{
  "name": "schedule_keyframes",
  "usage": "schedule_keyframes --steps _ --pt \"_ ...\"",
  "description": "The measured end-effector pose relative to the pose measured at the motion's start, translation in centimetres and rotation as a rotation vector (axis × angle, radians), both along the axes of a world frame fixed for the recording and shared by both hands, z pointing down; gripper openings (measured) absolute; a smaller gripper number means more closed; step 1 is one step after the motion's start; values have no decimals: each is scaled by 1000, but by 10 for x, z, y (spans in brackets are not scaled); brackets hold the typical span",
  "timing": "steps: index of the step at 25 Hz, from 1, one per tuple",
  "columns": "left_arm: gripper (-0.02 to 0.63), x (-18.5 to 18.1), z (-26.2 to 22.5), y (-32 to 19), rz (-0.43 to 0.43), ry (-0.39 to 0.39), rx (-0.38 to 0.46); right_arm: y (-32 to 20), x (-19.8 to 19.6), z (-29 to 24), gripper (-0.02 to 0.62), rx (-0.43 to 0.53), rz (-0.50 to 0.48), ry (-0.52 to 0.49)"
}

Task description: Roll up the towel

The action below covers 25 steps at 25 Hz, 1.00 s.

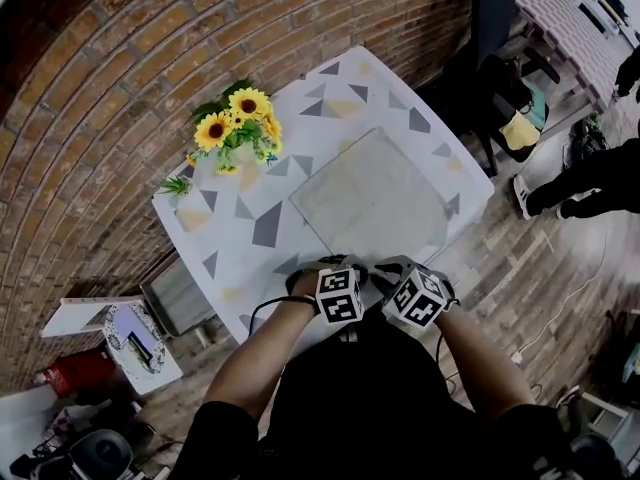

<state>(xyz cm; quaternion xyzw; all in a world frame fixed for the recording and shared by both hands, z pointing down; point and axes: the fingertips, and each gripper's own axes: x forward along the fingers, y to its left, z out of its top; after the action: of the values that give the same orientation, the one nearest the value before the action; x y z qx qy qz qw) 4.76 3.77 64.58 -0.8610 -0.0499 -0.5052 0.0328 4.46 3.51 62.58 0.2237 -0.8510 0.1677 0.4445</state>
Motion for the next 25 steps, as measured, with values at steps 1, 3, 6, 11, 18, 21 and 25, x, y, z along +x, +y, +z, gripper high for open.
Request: schedule_keyframes --steps 1,3,6,11,18,21,25 --pt "32 0 0 0 -16 2 -33 1 -3 -3 87 29 -37 10" --pt "32 0 -2 -1 -51 10 -110 4 -9 -3 87 51 -92 25" --pt "32 -2 -4 0 -56 3 -175 3 -10 5 59 53 -108 58" --pt "35 -5 -2 -3 -36 -11 -163 -4 -8 13 34 -3 -89 45" --pt "121 -6 -9 -9 30 -36 25 -19 -2 10 31 -175 46 -64" --pt "121 -5 -11 -11 47 -20 96 -27 2 11 17 -180 73 -59" --pt "106 -3 -6 -13 53 -28 135 -34 6 13 17 -167 73 -47"
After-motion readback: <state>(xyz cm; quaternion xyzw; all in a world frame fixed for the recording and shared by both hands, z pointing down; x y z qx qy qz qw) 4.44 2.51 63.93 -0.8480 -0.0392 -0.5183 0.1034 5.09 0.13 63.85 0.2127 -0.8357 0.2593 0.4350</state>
